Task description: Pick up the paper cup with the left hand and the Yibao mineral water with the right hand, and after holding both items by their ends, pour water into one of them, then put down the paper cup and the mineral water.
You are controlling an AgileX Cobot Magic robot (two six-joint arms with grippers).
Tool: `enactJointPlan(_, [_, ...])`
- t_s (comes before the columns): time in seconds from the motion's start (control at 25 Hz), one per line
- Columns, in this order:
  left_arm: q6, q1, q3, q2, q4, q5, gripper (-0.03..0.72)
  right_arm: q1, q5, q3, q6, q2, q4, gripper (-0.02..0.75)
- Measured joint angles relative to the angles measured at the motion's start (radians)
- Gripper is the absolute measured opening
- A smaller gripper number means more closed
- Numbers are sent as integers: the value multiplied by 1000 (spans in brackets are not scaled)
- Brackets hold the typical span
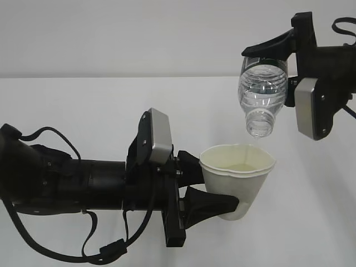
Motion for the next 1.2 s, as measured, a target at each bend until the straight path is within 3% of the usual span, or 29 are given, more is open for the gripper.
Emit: enactJointPlan(1.2, [0, 0, 0, 0, 0, 5, 374, 0, -15, 0, -11, 0, 0, 466])
